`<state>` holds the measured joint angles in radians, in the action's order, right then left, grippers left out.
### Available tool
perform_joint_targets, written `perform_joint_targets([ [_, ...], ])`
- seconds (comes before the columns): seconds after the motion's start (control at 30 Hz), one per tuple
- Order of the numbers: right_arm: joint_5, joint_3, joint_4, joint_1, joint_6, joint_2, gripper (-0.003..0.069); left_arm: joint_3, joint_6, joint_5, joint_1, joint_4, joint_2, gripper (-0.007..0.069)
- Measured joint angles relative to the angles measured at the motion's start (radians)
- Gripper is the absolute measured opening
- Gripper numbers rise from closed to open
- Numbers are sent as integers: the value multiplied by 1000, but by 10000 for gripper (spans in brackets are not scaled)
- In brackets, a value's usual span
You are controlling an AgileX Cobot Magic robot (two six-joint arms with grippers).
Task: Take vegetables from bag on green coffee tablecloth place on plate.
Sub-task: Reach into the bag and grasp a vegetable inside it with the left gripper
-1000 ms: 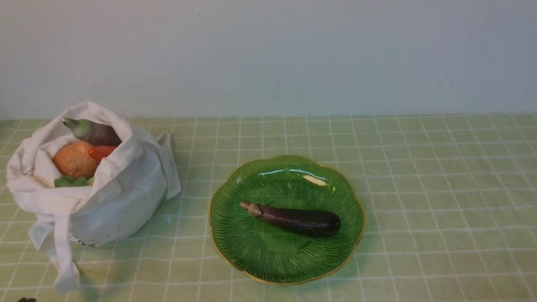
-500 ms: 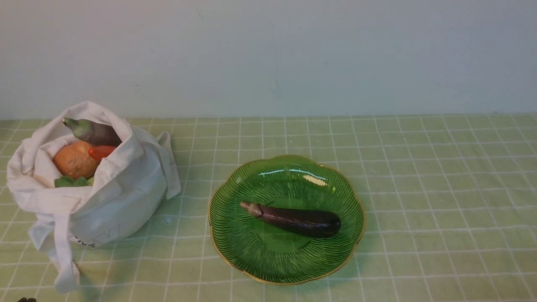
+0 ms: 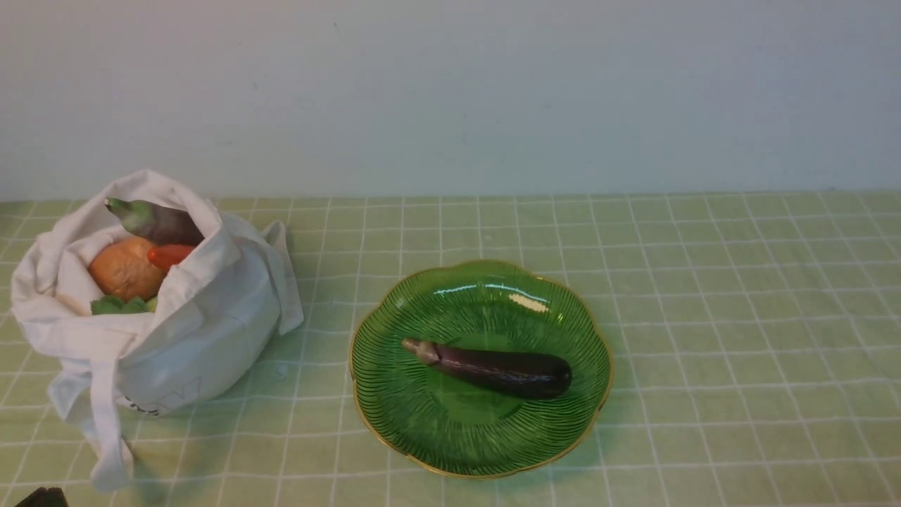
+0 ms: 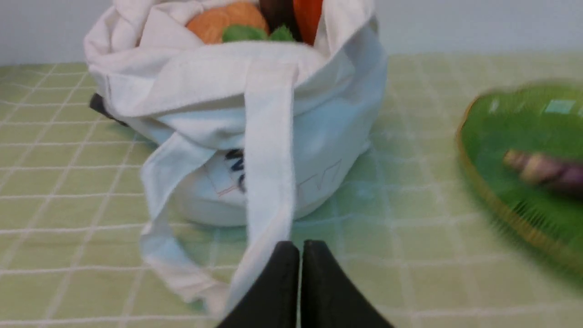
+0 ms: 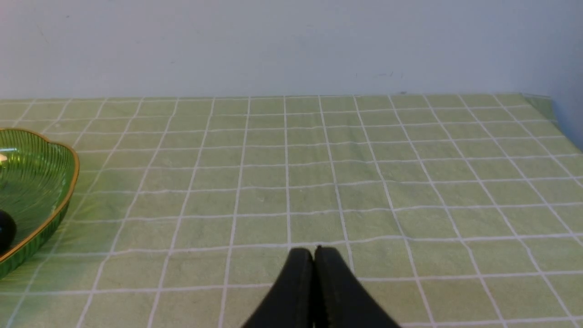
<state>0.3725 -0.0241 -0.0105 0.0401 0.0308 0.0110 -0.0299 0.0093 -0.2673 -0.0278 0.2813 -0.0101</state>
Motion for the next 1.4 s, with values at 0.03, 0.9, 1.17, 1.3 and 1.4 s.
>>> perform_joint_targets([
  [0.03, 0, 0, 0, 0, 0, 0, -16, 0, -40, 28, 0, 77, 0, -5],
  [0.9, 0, 0, 0, 0, 0, 0, -16, 926, 143, -422, 0, -8, 521, -5],
  [1.17, 0, 0, 0, 0, 0, 0, -16, 1171, 98, -930, 4, -220, 1000, -5],
  [1.3, 0, 0, 0, 0, 0, 0, -16, 1269, 67, -924, 25, -246, 1137, -1],
  [1.4, 0, 0, 0, 0, 0, 0, -16, 1364, 74, -911, 58, -245, 1254, -1],
])
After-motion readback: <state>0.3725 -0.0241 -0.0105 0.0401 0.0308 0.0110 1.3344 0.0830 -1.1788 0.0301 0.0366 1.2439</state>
